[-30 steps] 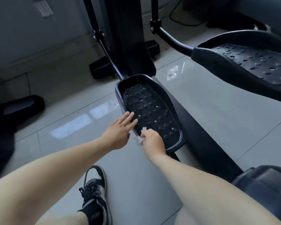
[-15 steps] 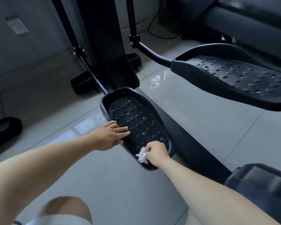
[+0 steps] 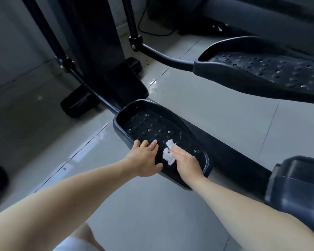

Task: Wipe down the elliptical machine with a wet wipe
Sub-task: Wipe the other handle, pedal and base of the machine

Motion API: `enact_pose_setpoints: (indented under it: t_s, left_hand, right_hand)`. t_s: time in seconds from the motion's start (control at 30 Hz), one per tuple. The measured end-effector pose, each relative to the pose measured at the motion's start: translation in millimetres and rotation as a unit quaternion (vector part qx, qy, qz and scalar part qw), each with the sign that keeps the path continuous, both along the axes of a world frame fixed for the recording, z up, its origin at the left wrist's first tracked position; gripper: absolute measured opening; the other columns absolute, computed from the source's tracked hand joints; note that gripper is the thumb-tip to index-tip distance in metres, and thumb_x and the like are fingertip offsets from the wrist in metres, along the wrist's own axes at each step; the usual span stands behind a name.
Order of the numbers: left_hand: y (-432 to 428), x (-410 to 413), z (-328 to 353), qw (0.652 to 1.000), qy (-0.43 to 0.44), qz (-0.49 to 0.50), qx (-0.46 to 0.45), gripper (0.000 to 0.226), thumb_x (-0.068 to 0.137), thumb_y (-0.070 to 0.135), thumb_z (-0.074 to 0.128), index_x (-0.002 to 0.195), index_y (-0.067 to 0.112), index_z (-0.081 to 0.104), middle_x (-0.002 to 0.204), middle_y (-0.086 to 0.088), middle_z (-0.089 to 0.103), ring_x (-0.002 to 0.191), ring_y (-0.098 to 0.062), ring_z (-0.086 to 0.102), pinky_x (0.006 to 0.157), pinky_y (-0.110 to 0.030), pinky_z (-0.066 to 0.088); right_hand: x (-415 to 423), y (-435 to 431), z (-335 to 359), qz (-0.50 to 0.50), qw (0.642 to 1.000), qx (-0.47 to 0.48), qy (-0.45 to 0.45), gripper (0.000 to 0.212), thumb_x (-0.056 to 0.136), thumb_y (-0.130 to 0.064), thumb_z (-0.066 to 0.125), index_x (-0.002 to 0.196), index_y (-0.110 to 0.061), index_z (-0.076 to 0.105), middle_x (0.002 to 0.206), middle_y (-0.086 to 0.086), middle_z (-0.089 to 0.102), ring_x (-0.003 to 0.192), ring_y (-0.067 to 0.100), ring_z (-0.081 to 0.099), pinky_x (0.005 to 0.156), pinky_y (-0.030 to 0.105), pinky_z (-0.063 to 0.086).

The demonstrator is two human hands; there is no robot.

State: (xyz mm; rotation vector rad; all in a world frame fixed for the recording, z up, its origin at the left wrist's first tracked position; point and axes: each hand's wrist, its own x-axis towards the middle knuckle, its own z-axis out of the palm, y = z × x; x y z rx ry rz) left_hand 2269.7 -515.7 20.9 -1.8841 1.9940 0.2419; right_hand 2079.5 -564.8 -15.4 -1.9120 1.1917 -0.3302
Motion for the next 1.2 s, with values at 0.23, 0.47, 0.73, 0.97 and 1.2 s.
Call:
enact_pose_setpoints:
  t_s: [0.23, 0.47, 0.73, 0.97, 1.2]
  left_hand:
    - [-7, -1, 2, 1.0, -0.018, 0.006, 0.024, 0.086, 0.095, 0.067, 0.022, 0.163, 0.016, 0.007, 0.17, -0.005, 0.006, 0.144, -0.034, 0.019, 0.112, -0.055, 0.017]
    - [-9, -9, 7, 0.999, -0.005, 0.012, 0.037, 0.097, 0.079, 0.091, 0.024, 0.159, 0.037, 0.014, 0.166, -0.006, 0.013, 0.143, -0.04, 0.017, 0.108, -0.058, 0.017]
    - [-16, -53, 2, 0.997, 0.035, -0.053, 0.042, 0.084, 0.093, 0.052, 0.048, 0.162, 0.029, 0.007, 0.171, -0.003, 0.004, 0.156, -0.03, 0.0, 0.12, -0.064, -0.002]
    - [-14, -91, -23, 0.993, 0.064, -0.092, -0.045, 0.053, 0.095, 0.042, 0.045, 0.142, 0.016, 0.046, 0.146, 0.004, 0.045, 0.127, -0.025, 0.041, 0.103, -0.038, 0.032]
    - [-18, -44, -36, 0.989, 0.011, -0.005, -0.147, 0.054, 0.094, 0.043, 0.048, 0.139, 0.013, 0.055, 0.126, -0.001, 0.059, 0.115, -0.028, 0.049, 0.095, -0.042, 0.036]
  right_hand:
    - [-25, 3, -5, -0.172, 0.979, 0.003, 0.11, 0.031, 0.092, 0.001, 0.037, 0.102, -0.014, 0.062, 0.108, 0.0, 0.064, 0.098, 0.032, 0.057, 0.075, 0.035, 0.042]
    - [6, 39, 11, -0.016, 0.991, -0.001, 0.136, 0.028, 0.103, -0.023, 0.043, 0.106, -0.015, 0.07, 0.133, -0.01, 0.059, 0.101, 0.018, 0.057, 0.082, 0.031, 0.045]
    - [-64, 63, -1, -0.055, 0.982, -0.04, 0.178, 0.021, 0.09, -0.005, 0.046, 0.085, -0.006, 0.066, 0.094, 0.0, 0.06, 0.087, 0.024, 0.057, 0.071, 0.034, 0.047]
    - [-94, 53, 9, -0.199, 0.978, -0.038, 0.049, 0.026, 0.09, 0.001, 0.048, 0.098, -0.01, 0.07, 0.097, -0.004, 0.055, 0.09, 0.017, 0.051, 0.073, 0.029, 0.039]
    - [-26, 22, -3, -0.252, 0.963, 0.039, -0.086, 0.041, 0.094, -0.003, 0.038, 0.118, -0.01, 0.071, 0.114, 0.002, 0.062, 0.111, 0.017, 0.053, 0.099, 0.027, 0.039]
